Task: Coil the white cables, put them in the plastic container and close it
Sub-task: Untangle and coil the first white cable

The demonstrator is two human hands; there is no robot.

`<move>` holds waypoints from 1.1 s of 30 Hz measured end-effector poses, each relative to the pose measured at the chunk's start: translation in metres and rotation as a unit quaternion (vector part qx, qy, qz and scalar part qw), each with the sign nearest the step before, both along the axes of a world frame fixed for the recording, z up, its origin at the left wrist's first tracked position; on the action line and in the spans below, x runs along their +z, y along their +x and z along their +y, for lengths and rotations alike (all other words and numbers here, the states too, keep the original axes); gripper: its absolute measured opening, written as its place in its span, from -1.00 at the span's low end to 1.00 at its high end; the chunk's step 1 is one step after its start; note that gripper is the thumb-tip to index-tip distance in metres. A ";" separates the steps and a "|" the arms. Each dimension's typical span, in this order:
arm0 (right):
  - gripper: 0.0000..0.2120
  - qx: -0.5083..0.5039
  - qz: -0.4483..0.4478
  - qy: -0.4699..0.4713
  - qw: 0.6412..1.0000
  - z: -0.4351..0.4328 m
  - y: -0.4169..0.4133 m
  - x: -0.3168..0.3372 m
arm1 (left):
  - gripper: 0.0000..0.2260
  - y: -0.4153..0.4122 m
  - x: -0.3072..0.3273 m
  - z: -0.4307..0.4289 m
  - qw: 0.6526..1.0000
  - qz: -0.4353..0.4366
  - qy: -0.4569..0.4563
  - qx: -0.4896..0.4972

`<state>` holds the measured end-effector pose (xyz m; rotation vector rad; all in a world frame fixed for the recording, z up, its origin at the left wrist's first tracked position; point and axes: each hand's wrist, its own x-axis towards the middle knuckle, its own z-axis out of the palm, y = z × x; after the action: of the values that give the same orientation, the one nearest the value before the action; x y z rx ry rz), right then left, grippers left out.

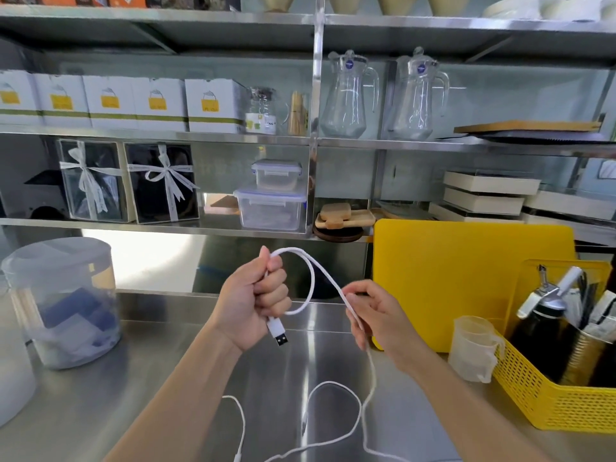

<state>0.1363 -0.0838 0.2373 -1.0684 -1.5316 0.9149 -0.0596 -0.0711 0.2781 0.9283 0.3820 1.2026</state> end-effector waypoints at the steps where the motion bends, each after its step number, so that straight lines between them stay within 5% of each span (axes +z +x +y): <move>1: -0.88 0.018 0.024 -0.019 0.999 -0.002 0.003 -0.005 | -0.64 -0.001 0.002 0.001 1.000 -0.022 -0.005 0.010; 4: -0.81 0.047 0.098 -0.045 0.993 -0.010 0.007 -0.015 | -0.62 -0.009 0.009 0.007 0.990 -0.128 -0.029 0.043; 7: -0.79 -0.012 0.058 0.018 0.998 -0.009 0.016 -0.021 | -0.61 -0.021 0.014 0.016 0.978 -0.191 -0.045 0.067; 9: -0.83 -0.142 -0.083 0.149 0.975 -0.003 0.029 -0.027 | -0.60 -0.026 0.014 0.019 0.975 -0.204 -0.048 0.073; 12: -0.78 -0.283 -0.345 0.288 0.848 0.010 0.048 -0.033 | -0.63 -0.023 0.009 0.016 0.983 -0.160 -0.038 0.082; 16: -0.73 -0.077 -0.606 0.089 0.786 0.001 0.026 -0.016 | -0.66 -0.011 0.001 0.012 0.994 0.011 0.013 0.104; 22: -0.82 0.054 -0.476 0.190 0.857 -0.032 -0.016 0.027 | -0.67 0.001 -0.009 0.004 0.972 0.218 0.070 0.053; 28: -0.83 -0.041 -0.386 0.285 0.876 -0.022 -0.022 0.037 | -0.62 0.011 -0.021 -0.006 0.926 0.362 0.103 -0.021; 33: -0.82 -0.096 -0.319 0.234 0.913 -0.010 -0.012 0.033 | -0.67 0.010 -0.022 -0.011 0.940 0.320 0.051 -0.107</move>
<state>0.1241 -0.0939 0.2704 -1.1841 -1.9930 0.0197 -0.0499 -0.0816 0.2557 1.4113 0.7184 0.7018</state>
